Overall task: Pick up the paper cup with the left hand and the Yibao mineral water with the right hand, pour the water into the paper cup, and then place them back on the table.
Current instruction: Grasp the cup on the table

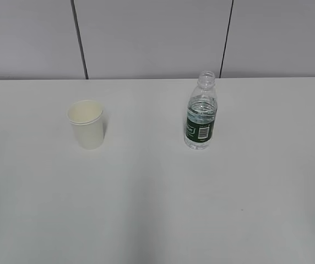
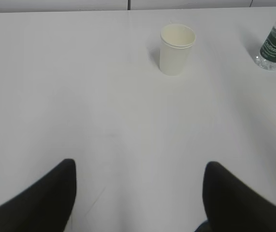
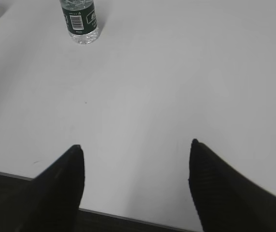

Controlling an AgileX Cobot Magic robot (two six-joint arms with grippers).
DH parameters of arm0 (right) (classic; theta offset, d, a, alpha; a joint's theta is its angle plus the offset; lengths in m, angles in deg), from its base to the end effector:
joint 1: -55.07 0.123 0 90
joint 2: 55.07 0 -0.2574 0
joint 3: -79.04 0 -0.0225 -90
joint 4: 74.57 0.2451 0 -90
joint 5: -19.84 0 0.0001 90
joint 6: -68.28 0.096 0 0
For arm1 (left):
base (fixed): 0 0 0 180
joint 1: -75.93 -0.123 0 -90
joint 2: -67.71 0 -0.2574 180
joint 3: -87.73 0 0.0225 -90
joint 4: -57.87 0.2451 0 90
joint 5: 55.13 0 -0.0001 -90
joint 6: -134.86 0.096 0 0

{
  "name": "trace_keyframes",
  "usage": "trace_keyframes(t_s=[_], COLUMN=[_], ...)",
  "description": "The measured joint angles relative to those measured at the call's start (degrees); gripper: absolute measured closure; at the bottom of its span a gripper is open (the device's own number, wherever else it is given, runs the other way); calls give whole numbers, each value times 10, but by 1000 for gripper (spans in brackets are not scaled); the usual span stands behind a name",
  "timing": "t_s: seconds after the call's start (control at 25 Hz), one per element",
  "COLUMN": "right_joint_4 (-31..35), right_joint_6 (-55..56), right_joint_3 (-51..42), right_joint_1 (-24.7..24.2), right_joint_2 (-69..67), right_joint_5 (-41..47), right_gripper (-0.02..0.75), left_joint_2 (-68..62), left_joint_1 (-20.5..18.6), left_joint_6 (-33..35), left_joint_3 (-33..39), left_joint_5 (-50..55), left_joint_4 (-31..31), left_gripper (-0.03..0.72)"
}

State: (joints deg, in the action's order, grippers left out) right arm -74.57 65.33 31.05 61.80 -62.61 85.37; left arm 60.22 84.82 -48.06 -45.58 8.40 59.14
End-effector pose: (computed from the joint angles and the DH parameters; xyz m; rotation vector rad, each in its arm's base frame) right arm 0.0162 0.0019 0.2644 -0.1783 2.1056 0.0394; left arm 0.0154 -0.0005 0.2735 0.1049 2.0531 -0.1014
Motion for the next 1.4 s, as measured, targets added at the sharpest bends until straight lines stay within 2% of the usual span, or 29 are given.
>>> trace_keyframes(t_s=[1.4], right_joint_4=[-4], right_joint_6=[0], right_joint_3=[0], right_joint_1=[0], right_joint_2=[0], right_joint_5=[0], right_gripper=[239], left_joint_2=[0], left_joint_1=[0], left_joint_6=[0], left_joint_3=[0], left_joint_5=[0], left_joint_4=[0], left_gripper=[192])
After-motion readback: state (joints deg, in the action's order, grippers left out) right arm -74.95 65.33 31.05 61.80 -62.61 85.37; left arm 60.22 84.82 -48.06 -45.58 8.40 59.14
